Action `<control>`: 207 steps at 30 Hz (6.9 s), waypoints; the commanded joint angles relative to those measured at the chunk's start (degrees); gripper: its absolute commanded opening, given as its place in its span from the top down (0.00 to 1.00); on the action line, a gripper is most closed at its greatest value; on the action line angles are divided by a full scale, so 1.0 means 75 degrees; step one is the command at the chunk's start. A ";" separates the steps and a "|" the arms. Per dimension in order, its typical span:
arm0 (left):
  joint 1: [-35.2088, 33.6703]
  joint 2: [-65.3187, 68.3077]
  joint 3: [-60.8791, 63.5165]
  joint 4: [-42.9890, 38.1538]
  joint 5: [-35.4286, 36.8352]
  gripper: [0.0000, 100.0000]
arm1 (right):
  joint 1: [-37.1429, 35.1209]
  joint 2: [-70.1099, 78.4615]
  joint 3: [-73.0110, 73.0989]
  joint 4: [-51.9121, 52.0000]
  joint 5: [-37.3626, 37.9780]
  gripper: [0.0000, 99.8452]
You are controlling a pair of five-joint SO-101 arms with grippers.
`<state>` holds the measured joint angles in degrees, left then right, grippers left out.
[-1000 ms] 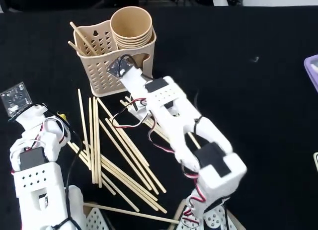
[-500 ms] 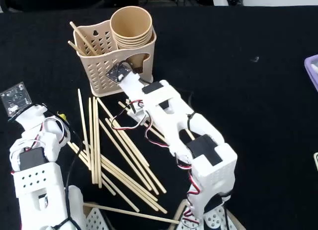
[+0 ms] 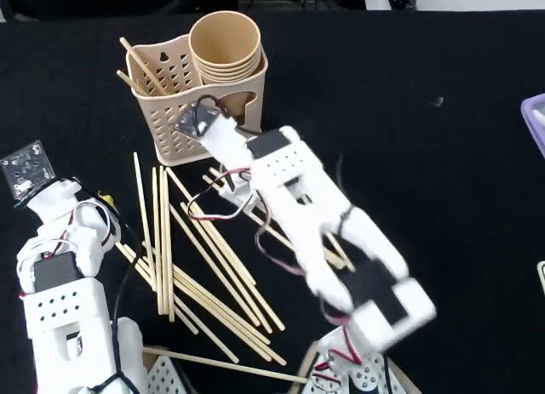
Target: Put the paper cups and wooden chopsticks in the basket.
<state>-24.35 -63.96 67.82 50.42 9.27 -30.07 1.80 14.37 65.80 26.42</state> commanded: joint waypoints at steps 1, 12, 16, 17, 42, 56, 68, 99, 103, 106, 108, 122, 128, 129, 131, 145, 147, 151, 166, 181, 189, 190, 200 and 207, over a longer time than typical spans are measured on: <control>-0.0041 -0.0117 -0.0135 0.0012 -0.0059 0.84 | -0.0445 -0.1858 -0.0358 0.0445 -0.0223 0.99; -0.0041 -0.0117 -0.0088 -0.0012 -0.0059 0.84 | -0.1043 -0.3897 -0.1471 -0.4278 -0.2180 0.99; -0.0041 -0.0117 -0.0088 -0.0012 -0.0059 0.84 | -0.1032 -0.3452 -0.1834 -0.6025 -0.2438 0.99; -0.0041 -0.0117 -0.0088 -0.0012 -0.0059 0.84 | -0.1020 -0.3276 -0.1975 -0.6271 -0.2438 0.99; -0.0053 -0.0117 -0.0111 0.0023 -0.0059 0.84 | -0.0797 -0.0076 -0.6336 -0.1149 -0.2426 0.82; -0.0053 -0.0117 -0.0088 0.0000 -0.0059 0.84 | 0.1641 -0.1412 -0.3979 0.4103 -0.1313 0.82; -0.0041 -0.0117 -0.0111 -0.0012 -0.0059 0.84 | 0.2684 -0.4050 0.4683 -0.1875 -0.0692 0.82; -0.0041 -0.0117 -0.0111 0.0012 -0.0059 0.84 | 0.2321 -0.2022 0.5152 -0.3798 -0.0082 0.99; -0.0041 -0.0117 -0.0111 0.0000 -0.0059 0.84 | 0.1664 -0.2749 0.5937 -0.4185 -0.0047 0.99; -0.0041 -0.0117 -0.0111 0.0012 -0.0059 0.84 | 0.1231 -0.3065 0.6488 -0.4759 -0.0094 0.99; -0.0041 -0.0117 -0.0111 0.0023 -0.0059 0.84 | 0.0985 -0.3147 0.6664 -0.4935 -0.0094 0.99; -0.0041 -0.0117 -0.0111 0.0023 -0.0059 0.84 | 0.0832 -0.3276 0.6511 -0.4314 -0.0188 0.89; -0.0041 -0.0117 -0.0100 0.0000 -0.0059 0.84 | 0.0539 -0.3909 0.6418 -0.3528 -0.0832 0.83; -0.0041 -0.0117 -0.0100 -0.0012 -0.0059 0.84 | 0.0434 -0.4015 0.6535 -0.3528 -0.0832 0.83; -0.0041 -0.0117 -0.0088 -0.0012 -0.0059 0.84 | 0.0270 -0.4144 0.6640 -0.3540 -0.0821 0.83; -0.0041 -0.0117 -0.0088 0.0023 -0.0059 0.84 | 0.0117 -0.2585 0.6113 -0.3868 -0.0797 0.87; -0.0041 -0.0117 -0.0088 0.0023 -0.0059 0.84 | 0.0105 -0.2350 0.5914 -0.3716 -0.0785 0.90; -0.0041 -0.0117 -0.0088 0.0023 -0.0059 0.84 | 0.0105 -0.2081 0.5726 -0.3563 -0.0785 0.99; -0.0041 -0.0117 -0.0076 -0.0012 -0.0059 0.84 | 0.0188 -0.7531 0.5843 -0.1102 -0.0785 0.99; -0.0041 -0.0117 -0.0064 0.0012 -0.0059 0.84 | -0.0680 -0.8270 0.3382 -0.6435 -0.3106 0.99; -0.0029 -0.0117 -0.0064 0.0023 -0.0059 0.84 | -0.0762 -0.4612 0.1635 -0.9354 -0.3165 0.99; -0.0029 -0.0117 -0.0064 0.0023 -0.0059 0.84 | -0.0762 -0.4144 0.1213 -0.9354 -0.3165 0.99; -0.0018 -0.0117 0.0041 -0.0023 -0.0059 0.84 | -0.0633 -0.0768 -0.1987 -0.9354 -0.3177 0.99; -0.0029 -0.0117 0.0041 -0.0023 -0.0059 0.84 | -0.0645 0.0205 -0.2327 -0.9342 -0.3177 0.99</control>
<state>-24.35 -63.96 68.97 50.42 9.27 -34.81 3.30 0.40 -2.95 3.03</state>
